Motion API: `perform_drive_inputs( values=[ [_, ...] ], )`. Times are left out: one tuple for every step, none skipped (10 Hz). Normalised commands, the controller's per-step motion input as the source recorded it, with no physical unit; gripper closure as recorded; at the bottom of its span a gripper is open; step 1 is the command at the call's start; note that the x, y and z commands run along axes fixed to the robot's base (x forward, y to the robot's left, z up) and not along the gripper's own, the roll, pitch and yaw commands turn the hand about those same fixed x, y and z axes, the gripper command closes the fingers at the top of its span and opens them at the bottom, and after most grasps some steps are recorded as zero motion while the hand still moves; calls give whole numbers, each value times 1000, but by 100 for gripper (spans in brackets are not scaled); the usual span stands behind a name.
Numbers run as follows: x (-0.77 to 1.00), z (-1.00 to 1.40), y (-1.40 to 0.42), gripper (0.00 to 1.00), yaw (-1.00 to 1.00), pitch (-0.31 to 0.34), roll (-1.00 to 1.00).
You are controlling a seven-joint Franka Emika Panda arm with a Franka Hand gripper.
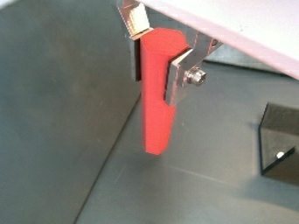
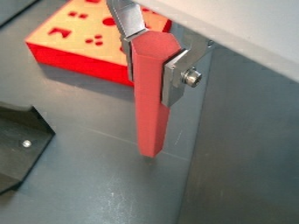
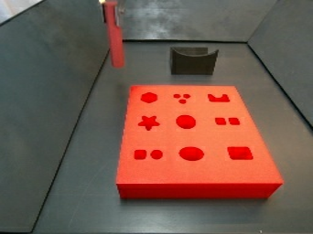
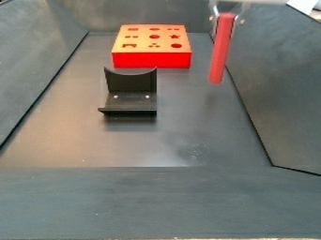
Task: Pick up the hexagon object. Move up. Move to above the board. Insert the hexagon object.
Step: Move up, then move to above the board.
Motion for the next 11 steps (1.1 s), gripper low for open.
perform_drive_inputs(
  values=[
    [-18,330,26,100,9,56,0],
    [175,1000,48,100,43,-71,-152],
    [200,1000,51,100,37,-38,-150],
    [173,966,46,100,29,1,-149],
    [97,749,29,100,9,41,-142],
    [58,591,23,100,-2,53,-137],
    [29,383,18,100,-12,62,-133],
    [23,277,15,100,-16,68,-131],
    [399,396,-1000,100,1000,165,13],
    [404,386,-1000,100,1000,191,62],
    [418,387,-1000,100,1000,248,115]
  ],
)
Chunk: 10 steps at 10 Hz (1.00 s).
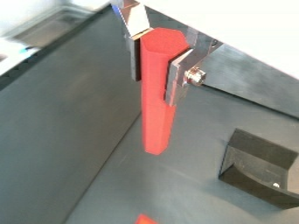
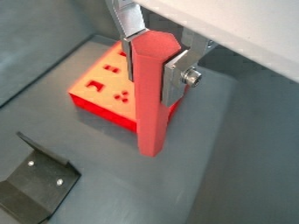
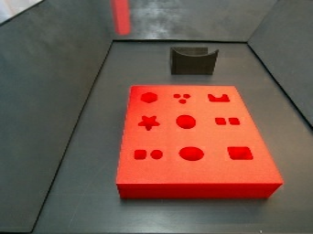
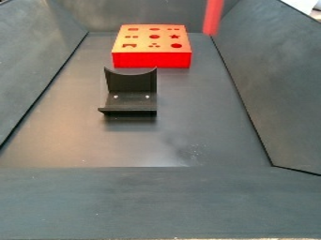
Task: Pick up the hexagon object. Move up. Move to above the board. Insert the hexagon object.
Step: Move to above the board, then insert the hexagon object.
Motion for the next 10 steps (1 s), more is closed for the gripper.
perform_drive_inputs(
  values=[
    [440,386,-1000,100,969,285,90],
    [448,384,-1000,100,706,241,55],
    [450,390,-1000,100,394,181,62],
    [466,391,-1000,100,224,149,43],
    [486,393,-1000,100,123,126,30],
    [439,349,-881,100,68,122,34],
    [288,196,-490,100,22,124,42],
    [196,117,-286,100,21,100,43],
    [-320,-1000,743,100,-120,-24,99],
    [-69,-1000,871,100,0,-21,30]
  ],
)
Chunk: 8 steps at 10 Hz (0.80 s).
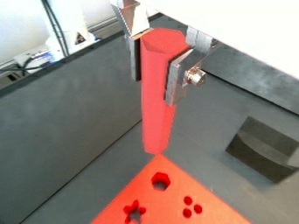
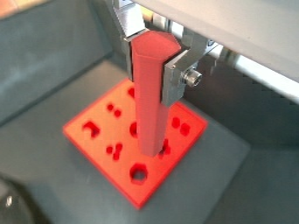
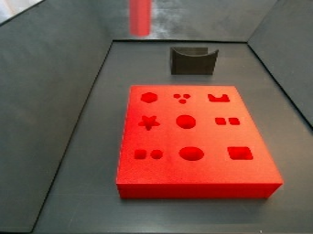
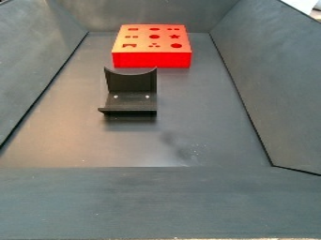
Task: Pick up the hexagon object. Move up. Move to above the board. Insert the hexagon object.
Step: Insert the hexagon object.
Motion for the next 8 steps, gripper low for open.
perform_drive_inputs(
  values=[
    [860,-1000,509,100,57,0,0],
    [914,-1000,0,100,0,-50,-27],
    [614,-917,-169,100,-51,-130,-76],
    [360,-889,-374,100,-46,-183,-10],
    [149,-903,-237,100,0,-137,19],
    [0,-986,0,100,0,-110,81],
    [-57,-740,0,100,0,-90,139],
    [-123,-297,0,100,0,-43,176]
  ],
)
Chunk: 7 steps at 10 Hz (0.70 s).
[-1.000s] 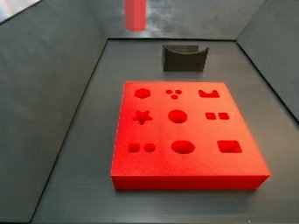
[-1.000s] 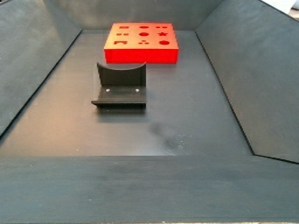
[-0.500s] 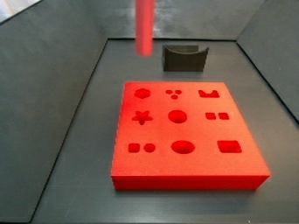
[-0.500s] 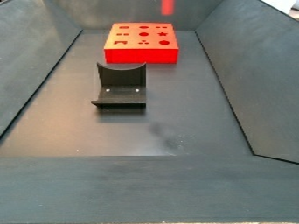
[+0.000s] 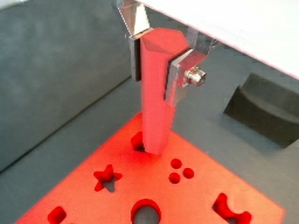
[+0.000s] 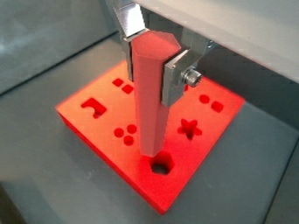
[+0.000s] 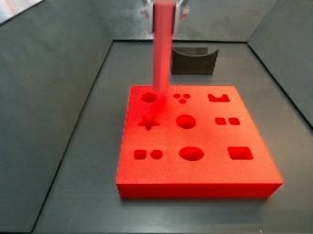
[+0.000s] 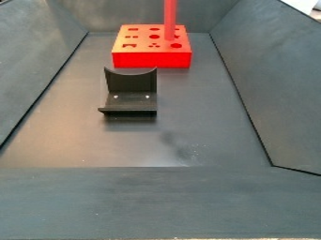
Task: Pick up the hexagon object. Move up. Move to above the board. Insert the hexagon object.
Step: Insert the hexagon object.
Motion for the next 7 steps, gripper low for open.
perform_drive_inputs(
  values=[
    [-106,-71,-23,100,0,-43,70],
    [-249,-6,0,100,0,-86,16],
    [-246,0,-11,100,0,-89,13],
    [-246,0,0,100,0,-87,19],
    [-146,-9,0,100,0,-66,21],
    [100,-131,-66,100,0,-20,0],
    [140,-197,0,100,0,-29,0]
  ],
)
